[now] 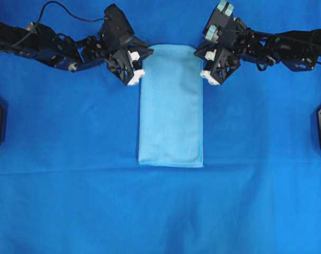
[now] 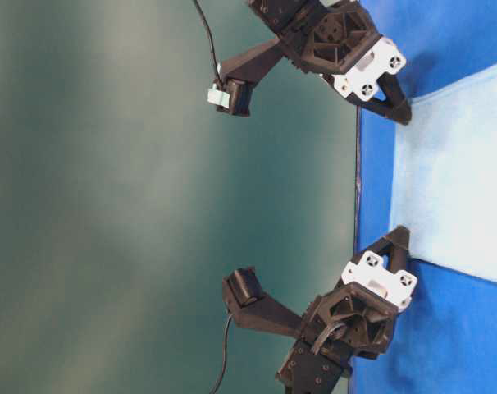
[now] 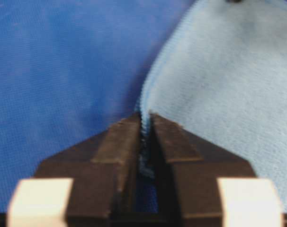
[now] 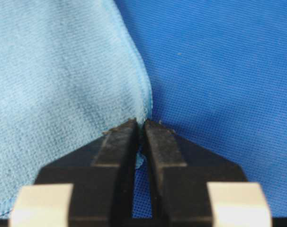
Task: Fold a vertical towel.
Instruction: 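Close both grippers on the towel's far left and right corners, then lift the far edge with both grippers and fold it toward the near edge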
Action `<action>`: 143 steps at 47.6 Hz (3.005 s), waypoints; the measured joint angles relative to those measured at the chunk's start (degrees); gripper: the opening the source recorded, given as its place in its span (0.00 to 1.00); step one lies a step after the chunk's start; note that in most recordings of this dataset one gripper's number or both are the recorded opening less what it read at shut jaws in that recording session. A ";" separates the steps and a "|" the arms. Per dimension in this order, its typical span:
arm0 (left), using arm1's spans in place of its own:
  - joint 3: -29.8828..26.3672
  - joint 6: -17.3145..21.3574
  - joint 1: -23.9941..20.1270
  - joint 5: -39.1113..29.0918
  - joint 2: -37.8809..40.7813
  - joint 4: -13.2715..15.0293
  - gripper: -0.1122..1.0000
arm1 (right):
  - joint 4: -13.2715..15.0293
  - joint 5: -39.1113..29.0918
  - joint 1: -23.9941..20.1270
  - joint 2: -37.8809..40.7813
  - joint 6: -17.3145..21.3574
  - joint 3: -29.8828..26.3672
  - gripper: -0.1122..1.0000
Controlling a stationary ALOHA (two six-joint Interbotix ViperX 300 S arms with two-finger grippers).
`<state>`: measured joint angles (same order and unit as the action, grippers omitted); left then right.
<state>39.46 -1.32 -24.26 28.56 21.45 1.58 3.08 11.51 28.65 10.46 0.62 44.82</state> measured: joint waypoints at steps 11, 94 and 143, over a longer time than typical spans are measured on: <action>0.00 0.26 0.18 -0.44 -0.26 0.00 0.13 | 0.09 0.00 0.00 0.00 0.09 -0.09 0.15; 7.21 9.32 11.87 -13.36 -23.82 -0.18 0.13 | -2.02 -9.40 -11.25 -23.20 -0.79 6.50 0.15; 8.35 4.83 24.52 -7.21 -11.78 0.09 0.13 | -5.19 -6.50 -22.85 -13.45 2.81 8.44 0.15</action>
<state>47.81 3.52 0.26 21.36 9.67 1.67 -2.11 5.01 5.80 -2.99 3.43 53.26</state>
